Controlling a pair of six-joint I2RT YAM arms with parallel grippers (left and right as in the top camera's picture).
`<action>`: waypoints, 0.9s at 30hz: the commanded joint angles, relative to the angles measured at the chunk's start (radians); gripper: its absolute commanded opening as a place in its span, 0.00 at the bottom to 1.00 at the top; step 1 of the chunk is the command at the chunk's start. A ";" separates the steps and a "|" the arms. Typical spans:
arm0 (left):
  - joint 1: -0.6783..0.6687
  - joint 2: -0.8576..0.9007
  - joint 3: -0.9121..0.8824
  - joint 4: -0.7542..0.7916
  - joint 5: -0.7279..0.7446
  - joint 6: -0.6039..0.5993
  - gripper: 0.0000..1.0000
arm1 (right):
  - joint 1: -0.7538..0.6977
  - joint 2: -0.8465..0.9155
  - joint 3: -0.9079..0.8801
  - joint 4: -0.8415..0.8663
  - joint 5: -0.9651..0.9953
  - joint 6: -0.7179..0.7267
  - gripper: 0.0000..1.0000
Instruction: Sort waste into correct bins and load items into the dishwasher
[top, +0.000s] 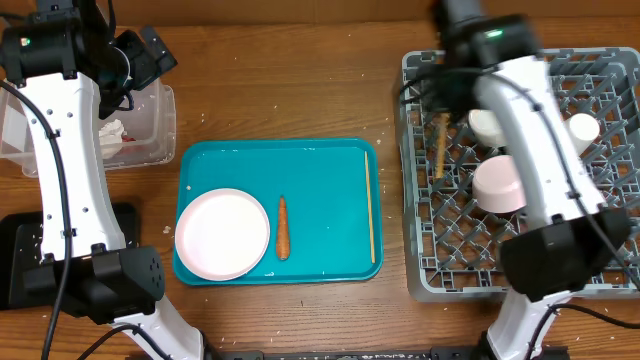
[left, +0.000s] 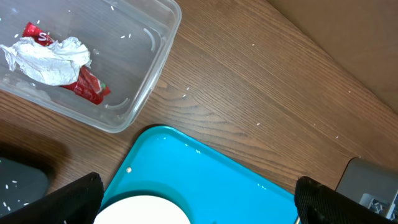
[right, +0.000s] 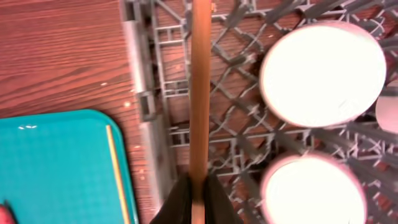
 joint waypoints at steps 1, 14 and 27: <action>0.004 -0.004 -0.004 0.001 -0.006 -0.014 1.00 | -0.039 0.006 -0.035 0.022 -0.158 -0.139 0.04; 0.004 -0.004 -0.004 0.001 -0.006 -0.014 1.00 | -0.049 0.028 -0.198 0.150 -0.190 -0.134 0.36; 0.004 -0.004 -0.004 0.001 -0.006 -0.014 1.00 | -0.011 -0.027 -0.187 0.072 -0.313 -0.110 0.41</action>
